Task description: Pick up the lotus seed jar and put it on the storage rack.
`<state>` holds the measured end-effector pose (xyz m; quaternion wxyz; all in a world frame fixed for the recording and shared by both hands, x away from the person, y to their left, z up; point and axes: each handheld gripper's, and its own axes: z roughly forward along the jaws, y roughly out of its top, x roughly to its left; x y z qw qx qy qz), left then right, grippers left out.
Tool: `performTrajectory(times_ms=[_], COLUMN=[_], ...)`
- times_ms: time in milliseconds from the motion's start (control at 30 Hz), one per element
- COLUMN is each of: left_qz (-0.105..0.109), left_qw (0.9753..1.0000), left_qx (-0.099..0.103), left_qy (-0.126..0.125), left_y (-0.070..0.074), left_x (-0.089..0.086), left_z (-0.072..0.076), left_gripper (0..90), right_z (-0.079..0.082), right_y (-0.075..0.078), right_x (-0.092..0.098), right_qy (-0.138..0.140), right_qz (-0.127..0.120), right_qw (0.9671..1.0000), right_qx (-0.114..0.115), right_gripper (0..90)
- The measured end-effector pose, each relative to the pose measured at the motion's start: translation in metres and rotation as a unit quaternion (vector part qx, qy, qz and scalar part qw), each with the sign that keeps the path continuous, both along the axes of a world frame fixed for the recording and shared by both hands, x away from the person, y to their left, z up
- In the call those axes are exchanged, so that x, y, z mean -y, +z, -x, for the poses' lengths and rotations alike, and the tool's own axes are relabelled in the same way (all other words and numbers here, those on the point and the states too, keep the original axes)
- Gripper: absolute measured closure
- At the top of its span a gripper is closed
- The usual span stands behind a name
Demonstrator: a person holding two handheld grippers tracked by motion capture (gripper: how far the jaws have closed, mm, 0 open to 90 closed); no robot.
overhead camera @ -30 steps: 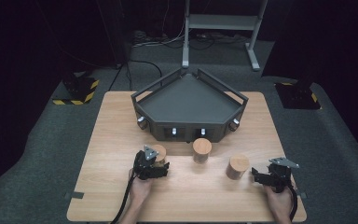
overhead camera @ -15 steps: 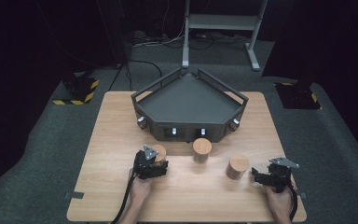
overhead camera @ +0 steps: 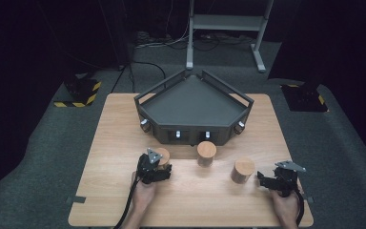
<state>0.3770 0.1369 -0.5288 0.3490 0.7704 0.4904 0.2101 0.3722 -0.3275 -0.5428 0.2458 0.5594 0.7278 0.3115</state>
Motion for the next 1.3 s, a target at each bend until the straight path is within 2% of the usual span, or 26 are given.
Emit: performTrajectory(times_ms=[267, 867, 1033, 1300], left_qz=[0.009, 0.004, 0.011, 0.008], left_qw=[1.0, 0.9999, 0.9999, 0.9998], left_qx=[-0.001, -0.007, -0.007, -0.008], left_qy=[0.002, -0.01, -0.01, -0.014], left_y=[0.006, 0.02, 0.025, 0.032], left_x=[-0.005, -0.007, -0.009, -0.011], left_z=[0.002, 0.003, 0.004, 0.004], left_gripper=[25.6, 25.6, 25.6, 25.6], right_z=[0.0, 0.0, 0.0, 0.0], right_y=[0.0, 0.0, 0.0, 0.0], right_x=[0.0, 0.0, 0.0, 0.0], right_qy=[0.0, 0.0, 0.0, 0.0], right_qz=[0.0, 0.0, 0.0, 0.0], right_qw=[1.0, 1.0, 1.0, 1.0], right_qx=[0.0, 0.0, 0.0, 0.0], right_gripper=[8.2, 8.2, 8.2, 8.2])
